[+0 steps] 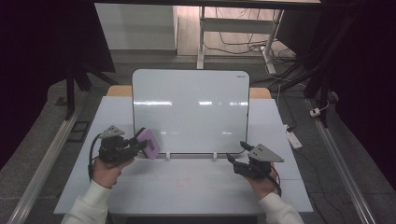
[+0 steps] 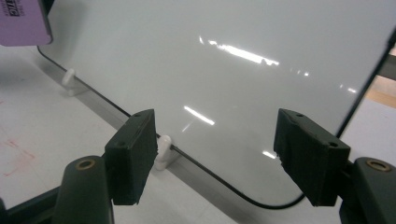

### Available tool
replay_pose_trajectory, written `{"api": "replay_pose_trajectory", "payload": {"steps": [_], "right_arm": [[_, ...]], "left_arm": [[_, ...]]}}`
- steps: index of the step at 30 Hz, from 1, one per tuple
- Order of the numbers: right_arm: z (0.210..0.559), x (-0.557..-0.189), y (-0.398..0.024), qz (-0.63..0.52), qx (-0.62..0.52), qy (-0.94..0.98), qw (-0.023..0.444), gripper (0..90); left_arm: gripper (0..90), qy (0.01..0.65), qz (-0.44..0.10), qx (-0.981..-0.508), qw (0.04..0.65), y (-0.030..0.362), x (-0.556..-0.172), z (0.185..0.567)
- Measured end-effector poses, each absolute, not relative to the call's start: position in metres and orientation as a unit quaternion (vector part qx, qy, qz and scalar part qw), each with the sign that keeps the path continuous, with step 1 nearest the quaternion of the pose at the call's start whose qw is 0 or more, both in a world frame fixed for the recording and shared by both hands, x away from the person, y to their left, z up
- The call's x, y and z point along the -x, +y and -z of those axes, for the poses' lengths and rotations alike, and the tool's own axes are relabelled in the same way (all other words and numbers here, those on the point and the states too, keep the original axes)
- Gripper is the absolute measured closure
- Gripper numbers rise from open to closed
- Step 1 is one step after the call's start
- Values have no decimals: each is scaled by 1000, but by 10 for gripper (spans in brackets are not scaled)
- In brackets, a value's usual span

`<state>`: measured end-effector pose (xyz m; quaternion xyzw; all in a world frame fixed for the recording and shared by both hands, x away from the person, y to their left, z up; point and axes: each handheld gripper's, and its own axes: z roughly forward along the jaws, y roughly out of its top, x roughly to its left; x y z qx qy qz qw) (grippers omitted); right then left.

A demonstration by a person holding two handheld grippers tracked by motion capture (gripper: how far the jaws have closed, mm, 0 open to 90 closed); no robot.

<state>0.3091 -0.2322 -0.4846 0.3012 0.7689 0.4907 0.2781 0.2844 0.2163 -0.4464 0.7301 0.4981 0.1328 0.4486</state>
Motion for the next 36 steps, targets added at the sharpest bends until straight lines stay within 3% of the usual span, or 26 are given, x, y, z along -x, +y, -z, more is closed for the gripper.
{"api": "replay_pose_trajectory", "payload": {"steps": [12,29,36], "right_arm": [[486,-308,-236,-487,-304,768,283,295],[487,-309,-237,-486,-303,768,286,295],[487,-310,-238,-483,-305,769,285,300]], "left_arm": [[626,518,-151,-727,424,220,-300,446],[623,510,-204,-725,416,186,-327,448],[526,505,-207,-726,418,182,-327,451]]}}
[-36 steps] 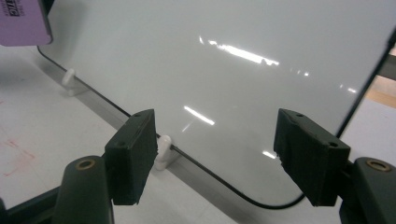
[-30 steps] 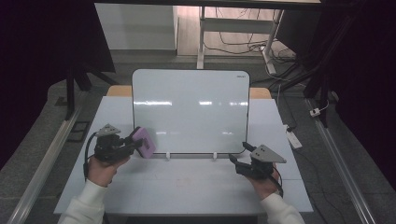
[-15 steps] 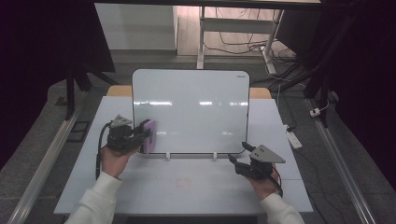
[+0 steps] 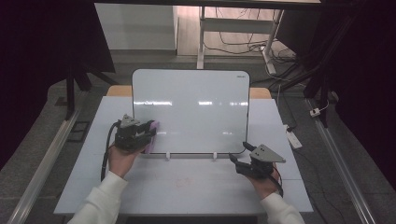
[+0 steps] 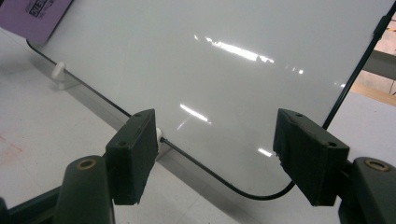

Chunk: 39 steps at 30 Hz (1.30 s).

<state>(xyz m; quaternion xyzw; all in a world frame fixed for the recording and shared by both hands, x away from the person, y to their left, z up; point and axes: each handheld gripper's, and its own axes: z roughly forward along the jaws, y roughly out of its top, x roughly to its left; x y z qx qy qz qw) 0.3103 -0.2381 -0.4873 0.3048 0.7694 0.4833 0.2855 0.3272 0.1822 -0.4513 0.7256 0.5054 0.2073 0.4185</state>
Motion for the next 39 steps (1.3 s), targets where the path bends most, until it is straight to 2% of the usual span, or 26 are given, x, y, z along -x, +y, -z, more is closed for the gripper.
{"api": "replay_pose_trajectory", "payload": {"steps": [9,14,22,39], "right_arm": [[488,-312,-239,-477,-306,773,286,299],[489,-313,-242,-475,-304,777,280,302],[491,-314,-246,-473,-295,787,265,307],[499,-313,-285,-448,-309,796,265,307]], "left_arm": [[365,486,-202,-722,449,186,-320,448],[311,459,-192,-731,466,192,-309,444],[287,434,-166,-748,474,205,-291,453],[258,424,-173,-763,457,240,-249,488]]}}
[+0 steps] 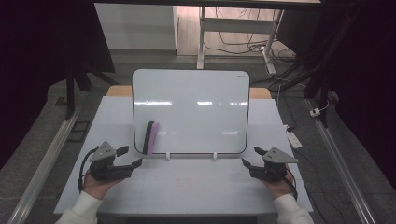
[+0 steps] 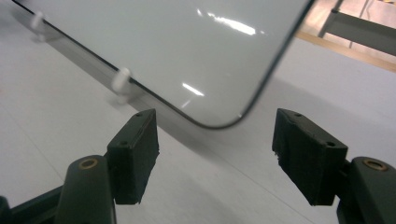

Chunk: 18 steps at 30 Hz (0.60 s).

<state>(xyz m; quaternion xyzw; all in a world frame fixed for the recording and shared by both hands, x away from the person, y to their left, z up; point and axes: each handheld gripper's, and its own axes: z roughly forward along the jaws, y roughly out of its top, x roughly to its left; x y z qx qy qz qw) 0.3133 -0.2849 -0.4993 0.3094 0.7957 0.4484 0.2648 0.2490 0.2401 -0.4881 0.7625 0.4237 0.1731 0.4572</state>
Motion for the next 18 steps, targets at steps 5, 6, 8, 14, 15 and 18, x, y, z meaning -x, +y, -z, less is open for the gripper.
{"api": "replay_pose_trajectory", "payload": {"steps": [5,6,8,14,15,18], "right_arm": [[503,-312,-303,-437,-323,795,269,307],[505,-311,-307,-435,-326,795,270,307],[507,-310,-312,-431,-329,795,271,307],[510,-309,-318,-421,-326,799,279,307],[510,-309,-317,-420,-325,800,280,308],[511,-309,-316,-418,-318,804,280,307]], "left_arm": [[254,442,-162,-761,446,252,-242,501],[252,445,-159,-762,443,254,-241,503],[251,449,-154,-764,436,257,-241,507],[247,454,-151,-767,429,258,-241,509],[246,452,-151,-768,428,257,-241,509],[246,450,-154,-770,426,255,-241,508]]}}
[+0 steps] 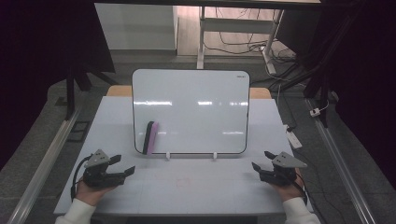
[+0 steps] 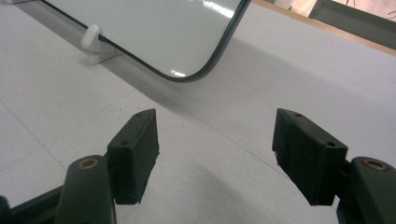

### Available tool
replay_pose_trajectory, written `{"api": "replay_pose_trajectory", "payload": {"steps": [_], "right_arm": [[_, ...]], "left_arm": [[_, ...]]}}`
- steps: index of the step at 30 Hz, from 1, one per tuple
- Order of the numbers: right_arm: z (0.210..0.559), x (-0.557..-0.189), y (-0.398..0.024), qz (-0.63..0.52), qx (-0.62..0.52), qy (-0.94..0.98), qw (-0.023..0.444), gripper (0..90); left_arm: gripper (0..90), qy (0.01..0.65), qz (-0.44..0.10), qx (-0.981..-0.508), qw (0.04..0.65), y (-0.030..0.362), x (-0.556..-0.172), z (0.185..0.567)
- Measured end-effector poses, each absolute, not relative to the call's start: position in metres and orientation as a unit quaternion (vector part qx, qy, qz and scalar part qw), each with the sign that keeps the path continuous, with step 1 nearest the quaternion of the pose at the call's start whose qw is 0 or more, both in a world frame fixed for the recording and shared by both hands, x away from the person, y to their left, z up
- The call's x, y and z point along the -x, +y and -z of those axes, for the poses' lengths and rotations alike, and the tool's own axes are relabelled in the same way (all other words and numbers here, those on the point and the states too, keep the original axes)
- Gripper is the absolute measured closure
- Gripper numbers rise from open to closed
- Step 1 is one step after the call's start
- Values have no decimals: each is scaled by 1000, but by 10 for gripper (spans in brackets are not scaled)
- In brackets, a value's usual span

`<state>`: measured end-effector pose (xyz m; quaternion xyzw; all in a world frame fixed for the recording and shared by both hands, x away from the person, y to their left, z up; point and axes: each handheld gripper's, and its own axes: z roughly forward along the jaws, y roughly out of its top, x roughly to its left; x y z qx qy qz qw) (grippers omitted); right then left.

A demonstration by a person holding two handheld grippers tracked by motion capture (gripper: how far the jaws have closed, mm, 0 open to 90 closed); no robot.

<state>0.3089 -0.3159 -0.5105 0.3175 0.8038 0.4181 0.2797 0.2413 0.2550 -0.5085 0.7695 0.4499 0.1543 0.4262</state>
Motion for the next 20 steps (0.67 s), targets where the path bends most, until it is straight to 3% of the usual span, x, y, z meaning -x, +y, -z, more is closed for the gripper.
{"api": "replay_pose_trajectory", "payload": {"steps": [20], "right_arm": [[510,-308,-313,-419,-307,807,280,307]], "left_arm": [[242,453,-150,-770,424,256,-242,509]]}}
